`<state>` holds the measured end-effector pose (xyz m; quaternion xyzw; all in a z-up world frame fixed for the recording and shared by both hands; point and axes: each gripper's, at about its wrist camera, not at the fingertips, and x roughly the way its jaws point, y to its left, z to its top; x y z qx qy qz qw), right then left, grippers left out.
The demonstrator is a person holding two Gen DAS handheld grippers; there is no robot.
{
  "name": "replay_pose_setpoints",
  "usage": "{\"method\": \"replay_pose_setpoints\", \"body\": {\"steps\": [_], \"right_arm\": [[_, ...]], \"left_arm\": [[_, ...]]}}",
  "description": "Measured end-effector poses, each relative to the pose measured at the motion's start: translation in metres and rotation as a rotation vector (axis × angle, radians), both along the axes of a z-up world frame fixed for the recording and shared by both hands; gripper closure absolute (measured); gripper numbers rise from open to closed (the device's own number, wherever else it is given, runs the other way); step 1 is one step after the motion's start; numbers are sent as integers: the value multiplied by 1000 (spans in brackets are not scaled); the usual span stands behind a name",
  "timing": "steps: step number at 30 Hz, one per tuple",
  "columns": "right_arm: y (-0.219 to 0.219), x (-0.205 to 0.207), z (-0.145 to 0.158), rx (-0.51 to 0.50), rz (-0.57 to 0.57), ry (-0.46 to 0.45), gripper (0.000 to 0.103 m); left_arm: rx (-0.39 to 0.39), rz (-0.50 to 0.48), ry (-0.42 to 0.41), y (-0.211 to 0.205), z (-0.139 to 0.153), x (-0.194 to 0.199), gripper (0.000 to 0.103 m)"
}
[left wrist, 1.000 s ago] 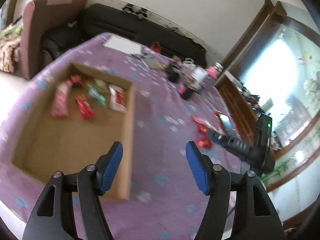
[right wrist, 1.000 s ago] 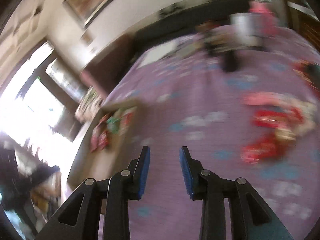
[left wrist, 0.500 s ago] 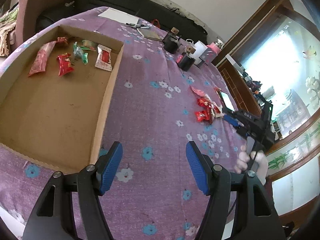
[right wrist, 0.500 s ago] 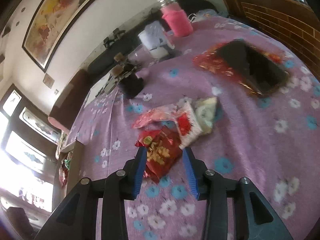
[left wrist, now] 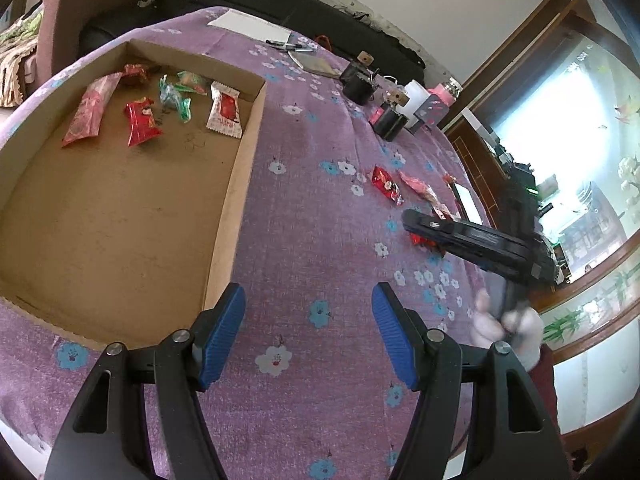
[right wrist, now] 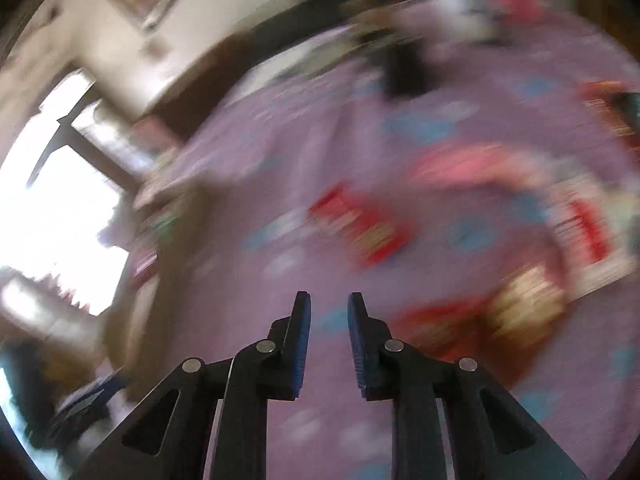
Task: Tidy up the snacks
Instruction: 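Move both grippers back to the snacks and grasp the red 'Hao You' packet with the right gripper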
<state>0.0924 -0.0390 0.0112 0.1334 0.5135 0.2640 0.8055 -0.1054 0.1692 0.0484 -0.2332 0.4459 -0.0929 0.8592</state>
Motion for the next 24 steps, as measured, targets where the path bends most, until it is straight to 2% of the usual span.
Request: {"method": "replay_pose_setpoints", "body": {"steps": [2, 3, 4, 5, 7, 10, 13, 18, 22, 24], "right_arm": [[-6, -14, 13, 60, 13, -38, 80], [-20, -19, 21, 70, -45, -70, 77], [-29, -22, 26, 51, -98, -93, 66], [-43, -25, 32, -13, -175, -132, 56], [-59, -30, 36, -105, -254, -167, 55], [-80, -36, 28, -107, -324, -133, 55], [-89, -31, 17, -125, -394, -106, 45], [-92, -15, 0, -94, -462, -47, 44], [-78, -11, -3, -144, -477, -91, 43], [-76, -10, -5, -184, -471, -115, 61]], "left_arm": [[0, -4, 3, 0, -1, 0, 38], [-4, -6, 4, 0, -2, 0, 38], [-8, -8, 4, -1, -3, 0, 38], [-12, -9, 5, -1, -3, 0, 38], [-22, -14, 8, -3, -5, 2, 38], [-22, -22, 14, -8, -7, 5, 38], [-19, -37, 24, -15, -8, 9, 38], [-2, -51, 32, -23, -2, 18, 38], [21, -55, 28, -31, 6, 34, 38], [38, -65, 21, -40, 11, 45, 38]]}}
